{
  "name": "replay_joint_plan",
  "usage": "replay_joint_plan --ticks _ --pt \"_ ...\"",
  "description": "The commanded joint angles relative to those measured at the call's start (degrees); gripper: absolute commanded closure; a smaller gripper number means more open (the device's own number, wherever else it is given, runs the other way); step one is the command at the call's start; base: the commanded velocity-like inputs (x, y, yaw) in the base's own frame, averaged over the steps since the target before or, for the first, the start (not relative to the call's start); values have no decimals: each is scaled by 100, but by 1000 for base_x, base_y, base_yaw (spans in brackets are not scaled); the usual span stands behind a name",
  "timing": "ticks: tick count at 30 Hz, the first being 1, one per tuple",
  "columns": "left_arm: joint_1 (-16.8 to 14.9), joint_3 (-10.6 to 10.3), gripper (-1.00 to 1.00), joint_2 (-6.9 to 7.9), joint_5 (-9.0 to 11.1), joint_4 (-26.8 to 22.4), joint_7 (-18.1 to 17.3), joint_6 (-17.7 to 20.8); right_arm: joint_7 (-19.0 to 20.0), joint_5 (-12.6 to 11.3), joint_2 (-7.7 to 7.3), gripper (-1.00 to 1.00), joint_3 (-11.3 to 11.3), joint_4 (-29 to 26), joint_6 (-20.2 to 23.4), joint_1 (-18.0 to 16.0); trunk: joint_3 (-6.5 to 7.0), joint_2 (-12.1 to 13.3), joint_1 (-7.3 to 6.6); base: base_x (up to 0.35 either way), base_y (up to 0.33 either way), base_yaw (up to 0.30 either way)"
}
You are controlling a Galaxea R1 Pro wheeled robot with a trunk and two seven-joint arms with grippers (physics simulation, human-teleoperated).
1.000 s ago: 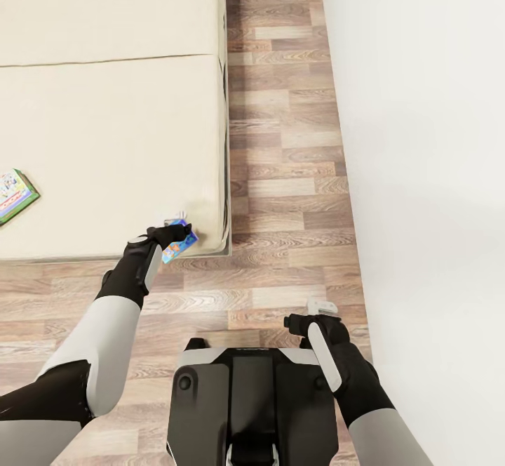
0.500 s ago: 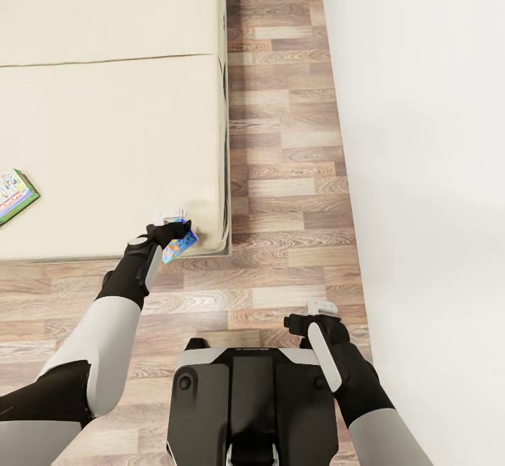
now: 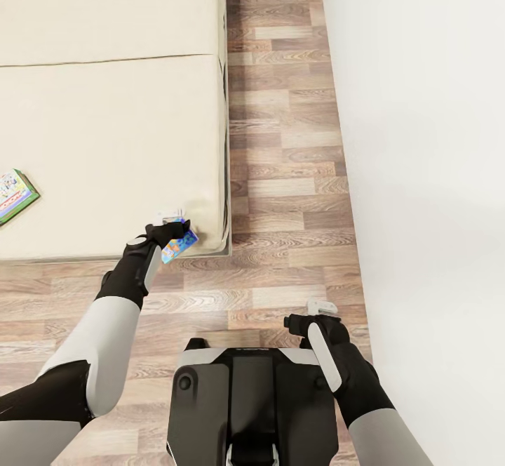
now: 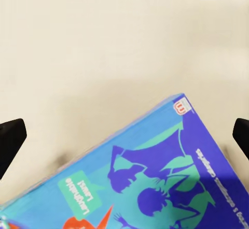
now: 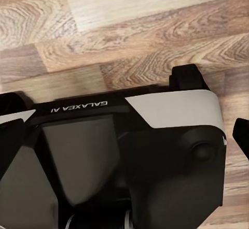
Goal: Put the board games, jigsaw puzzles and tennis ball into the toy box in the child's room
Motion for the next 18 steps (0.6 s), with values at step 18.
replay_joint_plan --ticks 18 --pt "-2 77 -100 275 -40 -833 -96 589 -59 -64 -2 -100 9 147 -235 -2 -6 -9 3 0 0 0"
